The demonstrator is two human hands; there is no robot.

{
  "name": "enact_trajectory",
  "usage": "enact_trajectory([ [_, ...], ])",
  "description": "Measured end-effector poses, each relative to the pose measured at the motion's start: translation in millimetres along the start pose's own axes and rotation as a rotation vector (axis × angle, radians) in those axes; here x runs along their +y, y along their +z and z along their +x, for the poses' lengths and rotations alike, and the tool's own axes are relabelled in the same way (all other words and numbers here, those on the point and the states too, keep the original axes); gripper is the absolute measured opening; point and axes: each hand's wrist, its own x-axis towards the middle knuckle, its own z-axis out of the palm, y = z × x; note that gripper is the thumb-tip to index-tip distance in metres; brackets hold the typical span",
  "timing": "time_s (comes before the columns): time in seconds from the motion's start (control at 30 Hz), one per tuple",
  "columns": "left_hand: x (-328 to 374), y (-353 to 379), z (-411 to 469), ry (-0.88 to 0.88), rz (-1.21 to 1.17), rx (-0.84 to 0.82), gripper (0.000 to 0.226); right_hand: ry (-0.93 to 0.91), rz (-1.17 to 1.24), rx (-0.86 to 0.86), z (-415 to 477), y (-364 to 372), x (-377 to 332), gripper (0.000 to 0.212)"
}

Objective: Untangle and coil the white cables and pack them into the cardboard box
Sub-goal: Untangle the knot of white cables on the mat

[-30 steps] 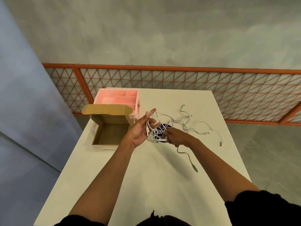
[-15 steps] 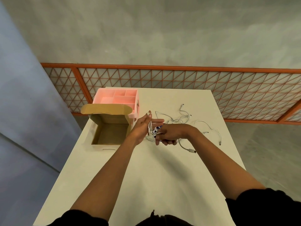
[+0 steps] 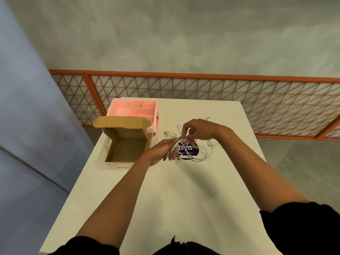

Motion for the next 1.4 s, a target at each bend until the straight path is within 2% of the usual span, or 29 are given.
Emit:
enact_trajectory([
  [0.13,1,0,0,0.055,-0.209,-0.120,0.035,-0.097,0.002,0.158,4,6,7,0.012],
  [0.27,4,-5,-1,0.032,-0.448,-0.179,0.044,-0.195,-0.051,0.327,10,16,17,0.014],
  [0.5,7,-13,-3,0.008,-0.348,-0.171,0.041,-0.236,-0.104,0.422,14,25,26,0.016],
  [0.63,8,-13,-5,0.030,-0.394,-0.185,0.038,-0.255,-0.150,0.503,14,27,27,0.018],
  [0.8,8,-14,-4,0.061,-0.532,-0.240,0.030,-0.242,-0.011,0.497,15,24,27,0.014],
  [0.93,4,-14,0,0.075,-0.649,-0.315,0.035,-0.184,0.082,0.487,15,29,26,0.014],
  [1.03,1,-14,2,0.065,-0.674,-0.344,0.038,-0.159,0.183,0.466,12,34,27,0.013],
  [1.2,-4,-14,4,0.089,-0.694,-0.401,0.030,-0.091,0.333,0.402,13,45,29,0.012],
  [1.3,-4,-14,5,0.083,-0.714,-0.360,0.031,-0.073,0.411,0.360,16,51,30,0.017],
  [1.4,-1,-13,5,0.035,-0.751,-0.261,0.039,-0.103,0.443,0.315,16,57,30,0.030],
])
